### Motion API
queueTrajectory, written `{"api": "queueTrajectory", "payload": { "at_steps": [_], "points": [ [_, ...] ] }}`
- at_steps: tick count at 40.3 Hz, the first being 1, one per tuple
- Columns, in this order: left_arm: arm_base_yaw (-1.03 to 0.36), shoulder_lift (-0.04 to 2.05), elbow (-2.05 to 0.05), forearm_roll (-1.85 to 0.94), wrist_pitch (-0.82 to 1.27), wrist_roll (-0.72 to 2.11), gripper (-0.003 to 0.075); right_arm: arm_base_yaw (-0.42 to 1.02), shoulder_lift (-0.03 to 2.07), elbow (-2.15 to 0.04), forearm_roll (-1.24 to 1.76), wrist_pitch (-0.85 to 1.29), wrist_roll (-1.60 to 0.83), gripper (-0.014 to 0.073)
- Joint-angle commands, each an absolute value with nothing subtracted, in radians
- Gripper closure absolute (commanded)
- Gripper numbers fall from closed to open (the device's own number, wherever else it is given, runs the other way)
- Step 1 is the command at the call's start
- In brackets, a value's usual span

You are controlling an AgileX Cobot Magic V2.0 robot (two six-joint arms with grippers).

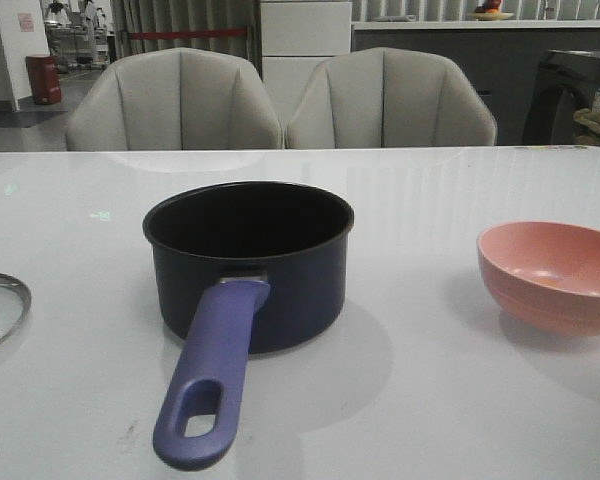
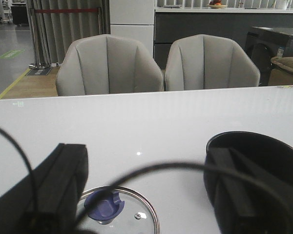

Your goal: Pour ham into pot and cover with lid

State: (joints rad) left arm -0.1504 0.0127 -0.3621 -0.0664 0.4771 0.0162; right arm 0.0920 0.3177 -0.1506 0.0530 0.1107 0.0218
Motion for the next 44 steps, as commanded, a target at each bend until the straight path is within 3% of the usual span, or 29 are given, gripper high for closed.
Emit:
{"api": "queueTrajectory", "payload": {
  "at_steps": [1,10,13,32,44],
  "points": [
    [-0.155,0.026,-0.388,-0.070,0.392,0.014,0.0187,0.090,0.333,-0.191,0.060,0.035,0.024,0.0422],
    [-0.155,0.026,-0.388,-0.070,0.392,0.014,0.0187,0.090,0.333,-0.191,0.060,0.034,0.024,0.0112],
    [-0.155,0.026,-0.388,-0.070,0.392,0.014,0.0187,0.090,0.333,-0.191,0.059,0.035,0.023,0.0057],
    [-0.155,0.026,-0.388,-0.070,0.392,0.014,0.0187,0.090,0.348,-0.203,0.152,0.000,0.034,0.0062],
    [-0.155,0.026,-0.388,-0.070,0.392,0.014,0.0187,0.089,0.582,-0.409,0.170,0.186,0.034,0.0062]
  ]
}}
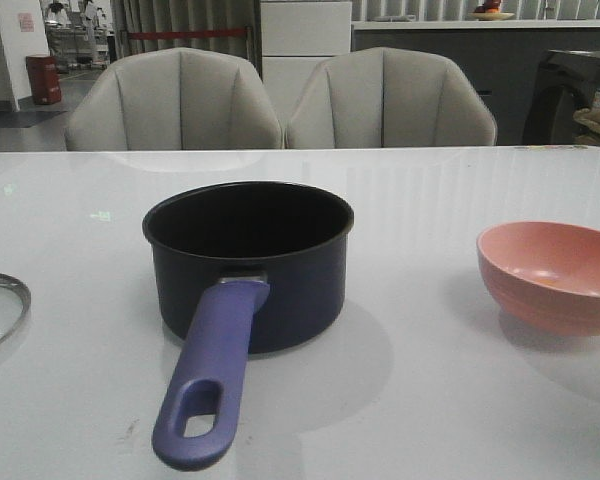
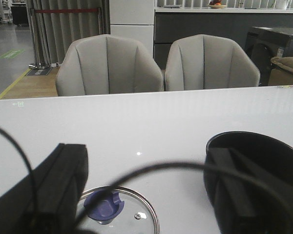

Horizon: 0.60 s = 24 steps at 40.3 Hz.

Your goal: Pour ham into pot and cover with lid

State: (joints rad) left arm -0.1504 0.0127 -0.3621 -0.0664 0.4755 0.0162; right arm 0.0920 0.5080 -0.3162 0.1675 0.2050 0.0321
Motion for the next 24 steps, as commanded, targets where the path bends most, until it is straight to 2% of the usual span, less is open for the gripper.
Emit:
{"api": "queueTrajectory", "payload": {
  "at_steps": [1,15,24],
  "points": [
    [-0.155,0.026,-0.388,-0.070,0.392,0.014,0.0187,0.089,0.612,-0.437,0.170,0.209,0.034,0.0062],
    [-0.155,0.026,-0.388,-0.070,0.392,0.014,0.0187,0.089,0.969,-0.820,0.144,0.580,0.007,0.0062],
    [-0.155,0.026,-0.388,-0.070,0.392,0.014,0.0187,0.051,1.170,-0.986,0.144,0.719,-0.011,0.0062]
  ]
}}
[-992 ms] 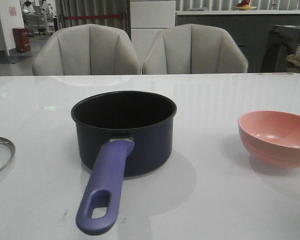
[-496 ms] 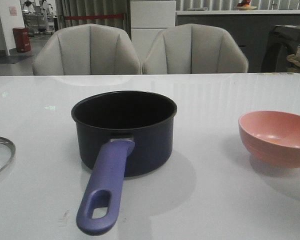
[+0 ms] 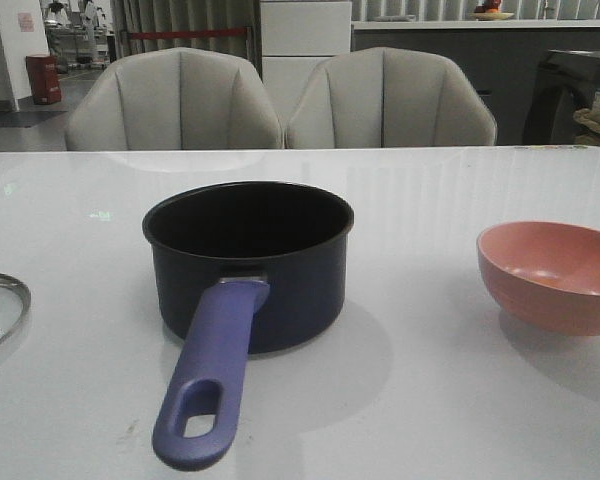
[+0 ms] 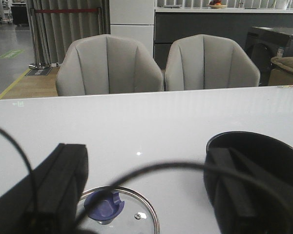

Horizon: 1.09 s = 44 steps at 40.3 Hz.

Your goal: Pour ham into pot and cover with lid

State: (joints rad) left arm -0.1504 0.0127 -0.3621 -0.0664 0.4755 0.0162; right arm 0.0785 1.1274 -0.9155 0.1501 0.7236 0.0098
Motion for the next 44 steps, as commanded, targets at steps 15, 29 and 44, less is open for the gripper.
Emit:
{"api": "queueTrajectory", "payload": {
  "at_steps": [15,29,44],
  "points": [
    [-0.155,0.026,-0.388,-0.070,0.392,0.014,0.0187,-0.016,1.422,-1.070,0.143,0.738,-0.079,0.0062],
    [-0.155,0.026,-0.388,-0.070,0.392,0.014,0.0187,-0.016,1.613,-1.070,0.143,0.685,-0.079,0.0062],
    [-0.155,0.026,-0.388,-0.070,0.392,0.014,0.0187,-0.054,1.667,-1.072,0.145,0.629,-0.080,0.0062]
  ]
}}
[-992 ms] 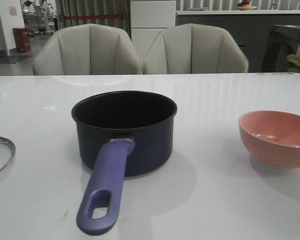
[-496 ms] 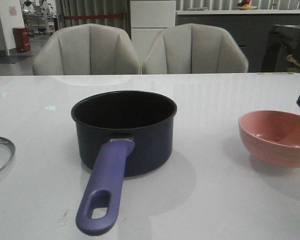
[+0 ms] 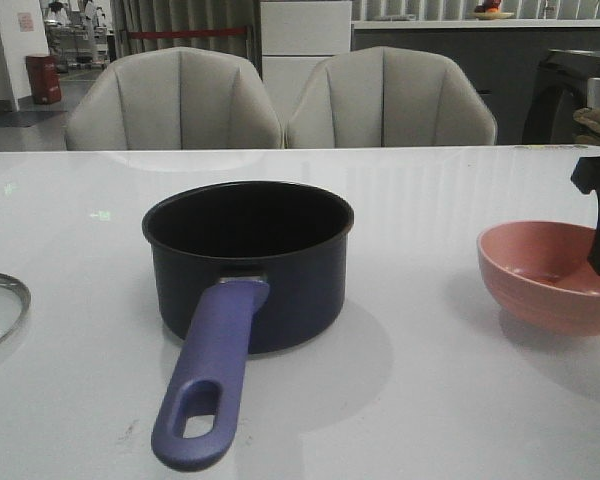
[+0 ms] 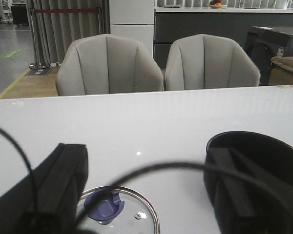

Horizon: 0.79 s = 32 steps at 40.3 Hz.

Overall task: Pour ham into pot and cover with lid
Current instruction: 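Lower the right gripper to the pink bowl rim and grasp it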

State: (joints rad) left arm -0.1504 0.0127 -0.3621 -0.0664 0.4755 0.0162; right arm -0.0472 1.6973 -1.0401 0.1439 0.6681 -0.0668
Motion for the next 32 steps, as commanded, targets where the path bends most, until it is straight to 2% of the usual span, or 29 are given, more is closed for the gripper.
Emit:
{"api": "queueTrajectory", "payload": {
  "at_steps": [1,4,11,14,18,20,32],
  "points": [
    [-0.155,0.026,-0.388,-0.070,0.392,0.014,0.0187,-0.054,1.675,-1.073,0.145,0.626,-0.080,0.0063],
    [-0.155,0.026,-0.388,-0.070,0.392,0.014,0.0187,-0.054,1.698,-1.082,0.153,0.627,-0.080,0.0082],
    [-0.155,0.026,-0.388,-0.070,0.392,0.014,0.0187,-0.054,1.764,-1.109,0.184,0.641,-0.084,0.0197],
    [-0.155,0.026,-0.388,-0.070,0.392,0.014,0.0187,-0.054,1.778,-1.121,0.204,0.642,-0.093,0.0276],
    [-0.155,0.026,-0.388,-0.070,0.392,0.014,0.0187,-0.054,1.781,-1.121,0.235,0.629,-0.110,0.0471],
    [-0.155,0.026,-0.388,-0.070,0.392,0.014,0.0187,-0.054,1.780,-1.122,0.250,0.622,-0.116,0.0440],
    [-0.155,0.026,-0.388,-0.070,0.392,0.014,0.0187,-0.038,1.664,-1.137,0.255,0.579,-0.128,0.0450]
  ]
}}
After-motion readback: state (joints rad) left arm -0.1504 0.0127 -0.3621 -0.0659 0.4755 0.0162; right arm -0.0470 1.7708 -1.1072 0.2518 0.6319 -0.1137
